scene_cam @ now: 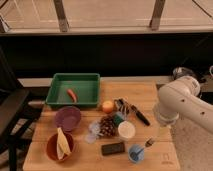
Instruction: Place fork in paper cup
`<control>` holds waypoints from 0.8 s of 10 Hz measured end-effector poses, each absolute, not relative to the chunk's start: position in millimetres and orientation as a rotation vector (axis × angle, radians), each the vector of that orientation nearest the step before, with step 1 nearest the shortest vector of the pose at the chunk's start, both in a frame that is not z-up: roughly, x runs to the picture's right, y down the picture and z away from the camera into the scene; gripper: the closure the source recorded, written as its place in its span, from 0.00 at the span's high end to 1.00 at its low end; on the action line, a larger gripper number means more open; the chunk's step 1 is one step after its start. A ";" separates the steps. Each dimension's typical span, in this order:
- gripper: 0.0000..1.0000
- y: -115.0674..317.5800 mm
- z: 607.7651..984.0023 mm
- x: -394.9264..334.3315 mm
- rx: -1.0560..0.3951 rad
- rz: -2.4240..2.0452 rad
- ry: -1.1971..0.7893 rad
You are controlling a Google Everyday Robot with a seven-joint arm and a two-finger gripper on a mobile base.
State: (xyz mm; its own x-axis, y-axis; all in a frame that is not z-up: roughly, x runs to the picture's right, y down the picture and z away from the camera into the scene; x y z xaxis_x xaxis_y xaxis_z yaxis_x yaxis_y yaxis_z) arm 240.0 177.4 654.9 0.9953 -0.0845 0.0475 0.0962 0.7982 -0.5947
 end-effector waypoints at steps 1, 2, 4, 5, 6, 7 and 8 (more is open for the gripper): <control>0.65 185.8 651.8 236.4 -0.653 -0.108 -0.028; 0.65 193.3 650.9 234.1 -0.671 -0.114 -0.039; 0.65 209.6 651.2 226.6 -0.714 -0.129 -0.064; 0.65 220.0 655.3 224.6 -0.744 -0.134 -0.073; 0.65 226.6 660.9 220.2 -0.761 -0.140 -0.082; 0.65 234.9 667.6 214.6 -0.783 -0.147 -0.090; 0.65 242.8 673.1 212.0 -0.800 -0.148 -0.092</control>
State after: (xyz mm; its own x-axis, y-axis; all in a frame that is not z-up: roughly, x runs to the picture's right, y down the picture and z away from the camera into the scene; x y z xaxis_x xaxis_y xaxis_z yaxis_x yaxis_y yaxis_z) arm 212.0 242.8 673.1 0.9857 -0.0966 0.1383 0.1665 0.6873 -0.7071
